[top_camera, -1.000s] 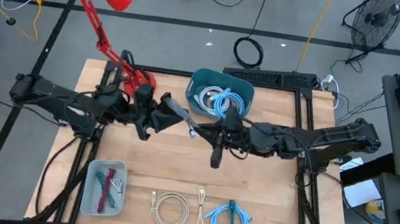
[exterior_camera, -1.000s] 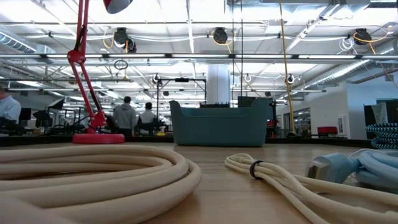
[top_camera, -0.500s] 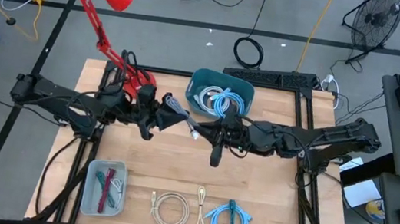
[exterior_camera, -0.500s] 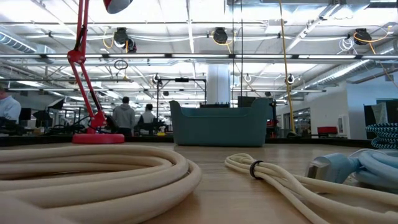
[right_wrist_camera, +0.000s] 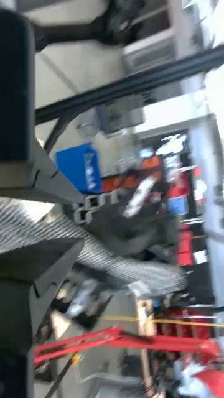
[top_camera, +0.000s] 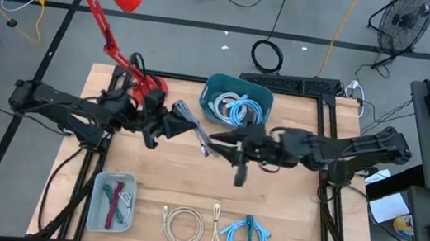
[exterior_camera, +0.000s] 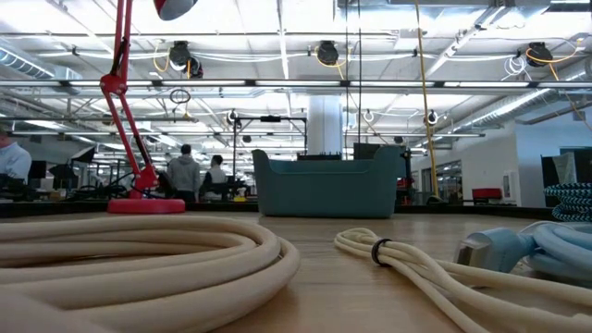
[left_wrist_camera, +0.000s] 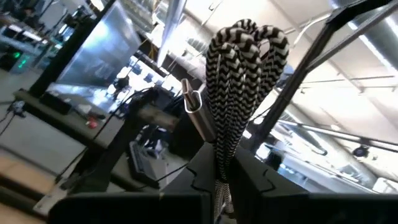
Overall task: Pick & Place USB Port
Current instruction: Put the dark gray charger cable into the gray bin
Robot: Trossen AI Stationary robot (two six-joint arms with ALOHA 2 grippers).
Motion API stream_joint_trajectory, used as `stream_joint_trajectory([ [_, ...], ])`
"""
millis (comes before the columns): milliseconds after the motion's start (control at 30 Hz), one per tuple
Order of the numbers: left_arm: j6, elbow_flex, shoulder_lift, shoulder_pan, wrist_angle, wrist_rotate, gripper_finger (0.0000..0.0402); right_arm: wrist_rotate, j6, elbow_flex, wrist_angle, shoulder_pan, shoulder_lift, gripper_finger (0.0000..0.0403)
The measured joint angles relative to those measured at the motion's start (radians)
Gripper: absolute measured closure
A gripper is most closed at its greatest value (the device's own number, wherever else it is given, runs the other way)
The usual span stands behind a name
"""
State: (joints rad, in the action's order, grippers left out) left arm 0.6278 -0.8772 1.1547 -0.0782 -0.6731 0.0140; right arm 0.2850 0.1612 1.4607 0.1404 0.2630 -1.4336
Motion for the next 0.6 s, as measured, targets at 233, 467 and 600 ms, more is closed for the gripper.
stream_joint_trajectory([
  [233,0.052,0.001,-0.081,-0.019,0.085,0.012,0.0387,-0.002,0.029,0.001,-0.013,0.0,0.061,0.0248],
  [467,0.221,0.001,-0.181,-0.104,0.392,0.008,0.0387,-0.003,0.002,0.002,-0.153,0.018,0.162,0.0227],
  [600,0.376,0.001,-0.211,-0.208,0.609,-0.103,0.0387,-0.002,-0.002,0.001,-0.281,0.034,0.216,0.023],
])
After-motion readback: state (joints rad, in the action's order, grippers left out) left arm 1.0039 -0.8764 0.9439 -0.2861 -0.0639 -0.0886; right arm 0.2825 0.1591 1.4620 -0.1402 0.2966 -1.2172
